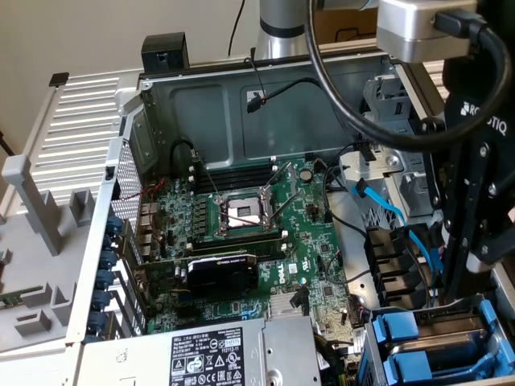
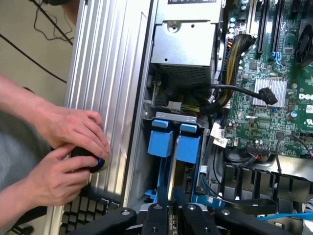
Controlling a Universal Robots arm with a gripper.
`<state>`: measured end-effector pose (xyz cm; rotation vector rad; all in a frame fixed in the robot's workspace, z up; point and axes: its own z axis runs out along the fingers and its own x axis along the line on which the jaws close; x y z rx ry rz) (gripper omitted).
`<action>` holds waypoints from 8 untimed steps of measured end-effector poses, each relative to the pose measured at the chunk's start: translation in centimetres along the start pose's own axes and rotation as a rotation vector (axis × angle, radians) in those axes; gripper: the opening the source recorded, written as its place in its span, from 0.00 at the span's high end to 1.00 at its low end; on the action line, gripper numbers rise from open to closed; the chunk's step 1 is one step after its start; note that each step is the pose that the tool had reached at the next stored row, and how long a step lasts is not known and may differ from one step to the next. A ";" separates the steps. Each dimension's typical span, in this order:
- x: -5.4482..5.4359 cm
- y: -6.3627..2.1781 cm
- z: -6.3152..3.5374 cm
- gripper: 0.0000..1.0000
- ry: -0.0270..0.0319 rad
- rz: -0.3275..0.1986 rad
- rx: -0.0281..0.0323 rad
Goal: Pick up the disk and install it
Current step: 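Insert the first disk wire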
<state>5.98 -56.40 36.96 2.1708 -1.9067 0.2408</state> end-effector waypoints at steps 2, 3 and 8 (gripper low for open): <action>0.1 0.01 0.04 0.83 -0.0110 -0.001 -0.0024; 0.1 0.02 0.05 0.83 -0.0216 -0.002 -0.0026; 0.4 0.03 0.12 0.83 -0.0891 -0.006 0.0034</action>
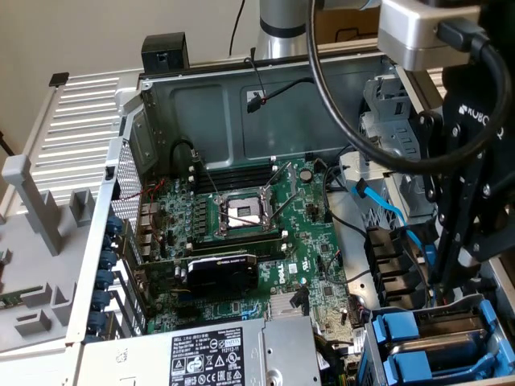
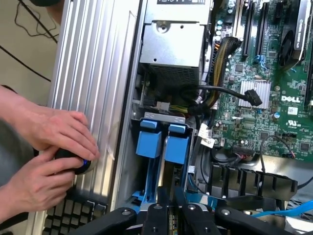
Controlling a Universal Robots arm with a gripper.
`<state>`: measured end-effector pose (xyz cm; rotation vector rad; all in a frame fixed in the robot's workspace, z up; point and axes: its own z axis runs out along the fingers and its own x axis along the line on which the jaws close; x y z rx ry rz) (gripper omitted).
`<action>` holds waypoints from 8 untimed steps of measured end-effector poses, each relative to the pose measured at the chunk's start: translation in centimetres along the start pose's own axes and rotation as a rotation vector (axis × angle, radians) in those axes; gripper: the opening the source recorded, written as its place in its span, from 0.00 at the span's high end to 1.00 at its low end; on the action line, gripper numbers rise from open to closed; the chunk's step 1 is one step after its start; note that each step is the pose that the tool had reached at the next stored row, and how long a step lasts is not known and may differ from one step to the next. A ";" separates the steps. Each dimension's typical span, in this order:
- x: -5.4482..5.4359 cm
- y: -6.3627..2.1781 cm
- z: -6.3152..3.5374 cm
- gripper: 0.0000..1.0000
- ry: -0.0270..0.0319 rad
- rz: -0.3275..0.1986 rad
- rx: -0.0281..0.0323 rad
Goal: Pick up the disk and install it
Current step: 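Insert the first disk wire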
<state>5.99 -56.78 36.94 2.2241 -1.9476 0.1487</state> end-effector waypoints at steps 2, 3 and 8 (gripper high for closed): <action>0.1 -0.06 0.02 0.83 -0.0129 -0.001 0.0014; 0.1 -0.11 0.02 0.83 -0.0189 -0.001 0.0022; 0.2 -0.32 0.05 0.83 -0.0323 -0.002 -0.0023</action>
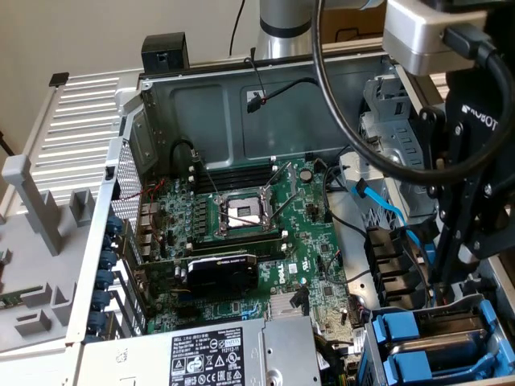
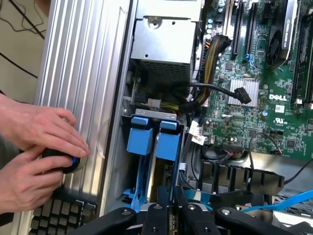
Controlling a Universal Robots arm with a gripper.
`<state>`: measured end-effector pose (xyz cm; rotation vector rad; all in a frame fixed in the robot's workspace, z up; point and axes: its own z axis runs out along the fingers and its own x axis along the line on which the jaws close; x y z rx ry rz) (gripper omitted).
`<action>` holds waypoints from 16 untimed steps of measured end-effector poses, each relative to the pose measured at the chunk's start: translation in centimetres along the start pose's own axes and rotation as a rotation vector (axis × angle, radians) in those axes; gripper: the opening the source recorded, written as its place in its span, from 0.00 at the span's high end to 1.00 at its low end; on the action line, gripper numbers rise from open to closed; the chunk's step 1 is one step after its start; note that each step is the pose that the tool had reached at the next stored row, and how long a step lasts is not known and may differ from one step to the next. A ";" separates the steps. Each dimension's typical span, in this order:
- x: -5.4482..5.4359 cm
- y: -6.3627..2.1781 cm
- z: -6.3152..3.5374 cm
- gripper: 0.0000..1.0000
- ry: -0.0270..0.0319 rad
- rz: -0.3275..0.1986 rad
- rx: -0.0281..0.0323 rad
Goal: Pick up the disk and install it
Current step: 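Insert the first disk wire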
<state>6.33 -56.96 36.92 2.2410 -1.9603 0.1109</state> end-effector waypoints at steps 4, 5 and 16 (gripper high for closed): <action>0.1 -0.07 0.01 0.83 -0.0007 0.003 -0.0045; 0.1 -0.10 0.01 0.83 -0.0008 0.004 -0.0047; 0.2 -0.23 0.01 0.83 -0.0093 0.087 -0.0182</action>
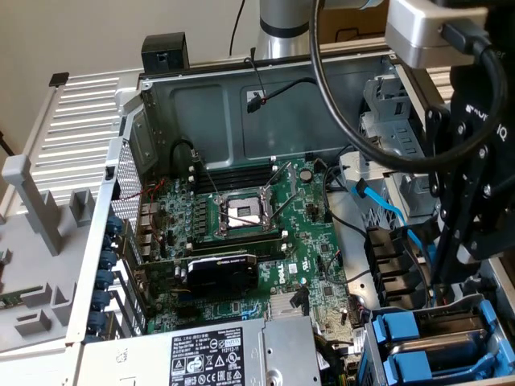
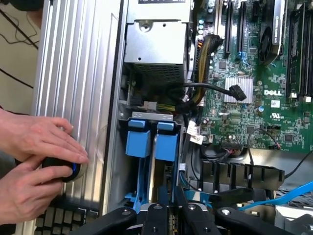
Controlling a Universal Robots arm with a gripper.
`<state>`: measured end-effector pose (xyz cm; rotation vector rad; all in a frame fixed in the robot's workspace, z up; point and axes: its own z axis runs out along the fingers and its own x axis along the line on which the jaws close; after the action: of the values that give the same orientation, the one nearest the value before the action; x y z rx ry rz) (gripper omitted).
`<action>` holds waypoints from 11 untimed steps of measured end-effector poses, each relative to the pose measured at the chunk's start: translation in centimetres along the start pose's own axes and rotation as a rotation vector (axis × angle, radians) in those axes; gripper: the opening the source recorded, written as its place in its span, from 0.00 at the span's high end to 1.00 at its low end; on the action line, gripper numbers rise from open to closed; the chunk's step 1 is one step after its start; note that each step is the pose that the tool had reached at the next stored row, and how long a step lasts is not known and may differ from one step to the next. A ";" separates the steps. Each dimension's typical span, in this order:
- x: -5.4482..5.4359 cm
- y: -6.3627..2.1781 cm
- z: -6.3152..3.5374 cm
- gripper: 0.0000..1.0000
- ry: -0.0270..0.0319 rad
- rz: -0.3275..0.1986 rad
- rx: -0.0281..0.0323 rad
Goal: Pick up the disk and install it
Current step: 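Insert the first disk wire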
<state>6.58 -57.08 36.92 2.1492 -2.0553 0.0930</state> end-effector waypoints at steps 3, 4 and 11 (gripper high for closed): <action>0.0 0.00 0.00 0.83 -0.0041 0.031 -0.0049; 0.0 0.00 0.00 0.83 -0.0058 0.038 -0.0060; -0.1 -0.31 -0.04 0.83 -0.0107 0.067 -0.0107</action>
<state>6.89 -56.96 36.92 2.0790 -2.1295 0.0789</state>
